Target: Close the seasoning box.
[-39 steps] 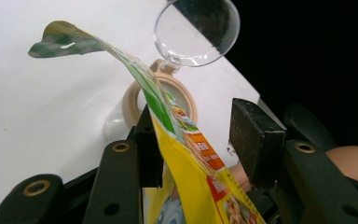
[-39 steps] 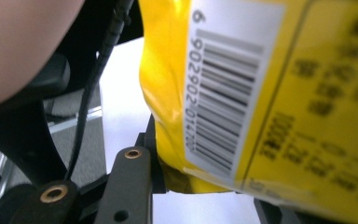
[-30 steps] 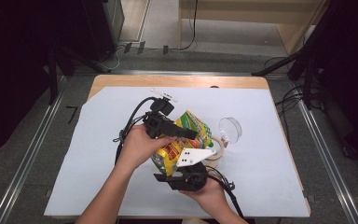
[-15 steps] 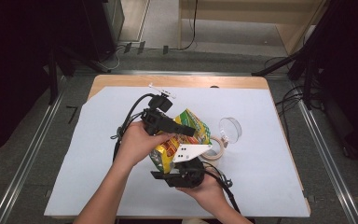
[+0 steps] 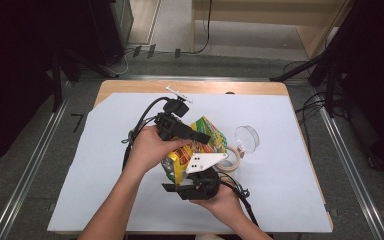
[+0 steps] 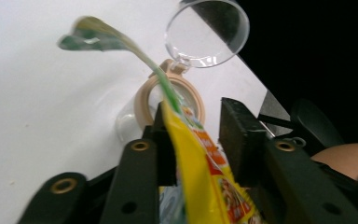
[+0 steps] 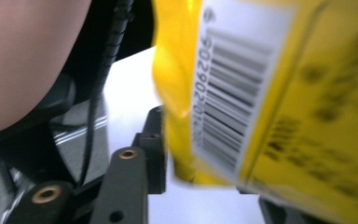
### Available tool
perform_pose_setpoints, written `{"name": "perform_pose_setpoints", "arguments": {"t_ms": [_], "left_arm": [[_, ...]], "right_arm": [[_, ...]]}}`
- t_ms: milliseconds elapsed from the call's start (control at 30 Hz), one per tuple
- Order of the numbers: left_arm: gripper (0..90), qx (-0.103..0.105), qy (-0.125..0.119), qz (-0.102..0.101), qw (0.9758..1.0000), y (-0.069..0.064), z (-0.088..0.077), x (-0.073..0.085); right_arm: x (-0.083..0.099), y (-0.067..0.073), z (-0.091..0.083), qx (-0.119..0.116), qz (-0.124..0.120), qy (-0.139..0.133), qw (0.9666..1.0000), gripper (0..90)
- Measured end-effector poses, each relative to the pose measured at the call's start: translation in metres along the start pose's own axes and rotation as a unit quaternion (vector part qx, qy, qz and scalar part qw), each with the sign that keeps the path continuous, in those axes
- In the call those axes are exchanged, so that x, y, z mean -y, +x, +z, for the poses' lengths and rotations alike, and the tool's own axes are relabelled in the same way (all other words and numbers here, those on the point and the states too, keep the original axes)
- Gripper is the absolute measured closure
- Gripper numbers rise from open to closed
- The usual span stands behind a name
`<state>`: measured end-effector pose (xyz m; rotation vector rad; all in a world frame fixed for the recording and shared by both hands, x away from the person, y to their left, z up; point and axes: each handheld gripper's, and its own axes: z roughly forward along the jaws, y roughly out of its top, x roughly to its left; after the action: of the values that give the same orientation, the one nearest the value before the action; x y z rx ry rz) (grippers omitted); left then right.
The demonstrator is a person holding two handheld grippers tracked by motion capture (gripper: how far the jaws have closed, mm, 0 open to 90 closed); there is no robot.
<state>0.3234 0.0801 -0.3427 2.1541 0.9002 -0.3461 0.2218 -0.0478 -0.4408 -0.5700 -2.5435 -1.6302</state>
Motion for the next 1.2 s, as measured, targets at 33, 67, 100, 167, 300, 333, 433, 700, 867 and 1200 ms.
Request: {"name": "perform_pose_setpoints", "arguments": {"t_ms": [33,67,100,167,300,333,433,700,867,1200], "left_arm": [[71.1,0.0,0.0,0.0,1.0,0.0,0.0,0.0],[71.9,-0.002,0.003,0.002,1.0,-0.001,0.001,0.0],[72.6,-0.006,0.007,0.005,0.9999,-0.002,0.002,0.001],[73.0,-0.013,0.006,0.011,0.9998,-0.005,0.003,0.002],[72.2,-0.023,0.005,0.014,0.9996,-0.011,0.002,0.002],[72.2,-0.025,0.005,0.016,0.9996,-0.012,0.002,0.002],[70.2,-0.031,0.002,0.016,0.9994,-0.017,0.003,0.002],[69.3,-0.048,-0.005,0.032,0.9983,-0.025,0.005,0.002],[71.5,-0.034,-0.002,0.027,0.9991,-0.017,0.006,0.001],[71.6,-0.033,-0.002,0.026,0.9991,-0.017,0.006,-0.003]], "right_arm": [[0.0,0.0,0.0,0.0,0.0,0.0,1.0,63.8],[0.003,0.002,0.001,0.01,-0.006,0.002,0.9999,67.6],[0.004,0.003,0.002,0.009,-0.005,-0.002,0.9999,67.8],[0.006,0.003,0.003,0.015,-0.006,-0.004,0.9999,68.2],[0.006,0.004,0.004,0.016,-0.001,-0.01,0.9998,68.5],[0.006,0.004,0.004,0.015,0.002,-0.011,0.9998,68.6],[0.007,0.003,0.004,0.014,0.009,-0.019,0.9997,68.7],[0.008,-0.001,0.002,0.015,0.028,-0.029,0.9991,69.0],[0.007,-0.001,0.002,0.018,0.027,-0.027,0.9991,68.7],[0.006,-0.001,0.001,0.019,0.03,-0.032,0.9989,68.6]]}}
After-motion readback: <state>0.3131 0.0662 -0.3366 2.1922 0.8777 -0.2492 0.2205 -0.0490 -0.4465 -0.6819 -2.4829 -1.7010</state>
